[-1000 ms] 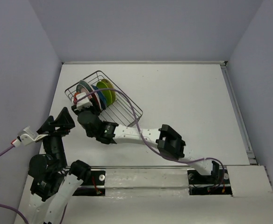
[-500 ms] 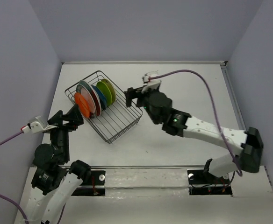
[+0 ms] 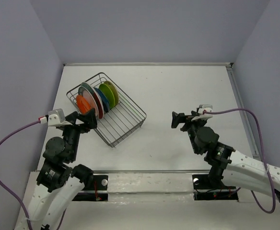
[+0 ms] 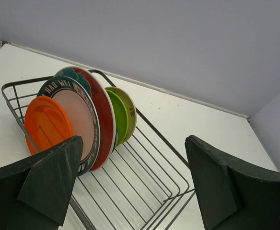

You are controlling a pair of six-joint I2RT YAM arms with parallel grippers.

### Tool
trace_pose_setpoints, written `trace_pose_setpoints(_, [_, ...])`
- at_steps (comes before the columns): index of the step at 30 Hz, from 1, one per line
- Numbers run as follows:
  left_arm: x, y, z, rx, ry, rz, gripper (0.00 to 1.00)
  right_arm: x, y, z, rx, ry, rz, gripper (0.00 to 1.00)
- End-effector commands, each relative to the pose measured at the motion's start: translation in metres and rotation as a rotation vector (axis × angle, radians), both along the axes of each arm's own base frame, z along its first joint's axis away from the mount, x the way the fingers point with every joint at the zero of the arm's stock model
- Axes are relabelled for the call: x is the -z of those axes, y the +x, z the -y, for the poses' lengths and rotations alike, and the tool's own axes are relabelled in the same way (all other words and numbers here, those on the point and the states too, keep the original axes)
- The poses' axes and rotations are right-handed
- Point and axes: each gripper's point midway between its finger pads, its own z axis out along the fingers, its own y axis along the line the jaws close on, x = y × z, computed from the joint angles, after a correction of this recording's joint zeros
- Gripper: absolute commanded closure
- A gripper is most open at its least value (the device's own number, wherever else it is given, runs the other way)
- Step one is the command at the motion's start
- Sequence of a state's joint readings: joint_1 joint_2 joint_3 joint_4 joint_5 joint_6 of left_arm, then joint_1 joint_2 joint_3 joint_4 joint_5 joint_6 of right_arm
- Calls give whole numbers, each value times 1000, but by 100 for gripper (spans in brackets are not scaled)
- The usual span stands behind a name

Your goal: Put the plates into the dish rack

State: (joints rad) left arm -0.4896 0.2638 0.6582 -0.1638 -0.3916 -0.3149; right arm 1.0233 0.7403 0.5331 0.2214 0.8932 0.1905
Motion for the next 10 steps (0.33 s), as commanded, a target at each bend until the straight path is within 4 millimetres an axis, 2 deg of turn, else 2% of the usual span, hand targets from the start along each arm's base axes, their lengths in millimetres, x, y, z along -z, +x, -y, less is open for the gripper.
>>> trace_pose_setpoints(1, [-7, 0, 8, 41, 2, 43, 1, 12, -2, 16, 75, 103, -8, 0])
trace_pose_setpoints(6, [-7, 1, 15, 76, 11, 46, 1, 0, 0, 9, 51, 87, 1, 0])
trace_pose_setpoints(10, [-6, 3, 19, 94, 29, 34, 1, -33, 1, 7, 37, 70, 46, 0])
